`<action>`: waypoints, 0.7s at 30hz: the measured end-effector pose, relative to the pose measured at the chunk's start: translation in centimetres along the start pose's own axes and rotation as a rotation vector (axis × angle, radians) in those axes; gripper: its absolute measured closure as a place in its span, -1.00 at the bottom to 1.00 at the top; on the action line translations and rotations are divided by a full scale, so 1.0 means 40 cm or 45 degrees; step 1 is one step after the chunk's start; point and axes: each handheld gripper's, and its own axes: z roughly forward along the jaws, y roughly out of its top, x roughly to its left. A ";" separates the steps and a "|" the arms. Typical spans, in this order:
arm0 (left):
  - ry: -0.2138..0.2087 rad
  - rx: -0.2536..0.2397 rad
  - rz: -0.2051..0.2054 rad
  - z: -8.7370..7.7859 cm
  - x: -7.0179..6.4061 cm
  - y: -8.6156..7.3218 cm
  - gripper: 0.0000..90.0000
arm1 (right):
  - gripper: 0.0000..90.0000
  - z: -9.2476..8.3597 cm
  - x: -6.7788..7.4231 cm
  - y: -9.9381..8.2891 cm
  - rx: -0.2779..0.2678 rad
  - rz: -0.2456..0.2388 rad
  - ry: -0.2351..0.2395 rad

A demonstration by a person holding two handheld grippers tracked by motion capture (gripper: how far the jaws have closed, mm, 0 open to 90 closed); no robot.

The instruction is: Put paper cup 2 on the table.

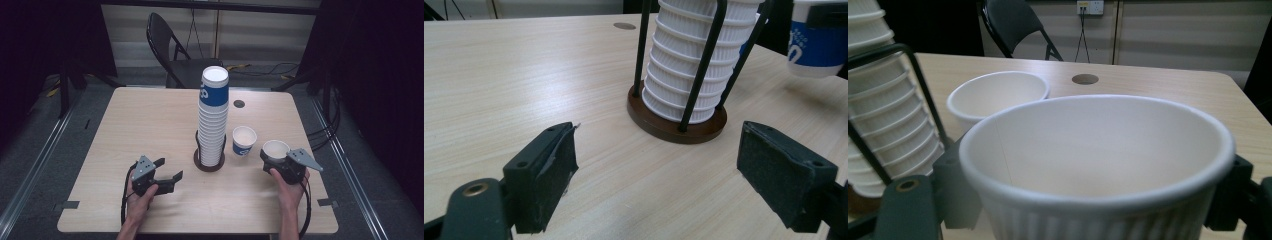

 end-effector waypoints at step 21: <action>0.013 -0.047 0.020 -0.008 -0.011 -0.015 -0.64 | -0.63 0.091 -0.021 -0.044 0.039 0.016 0.001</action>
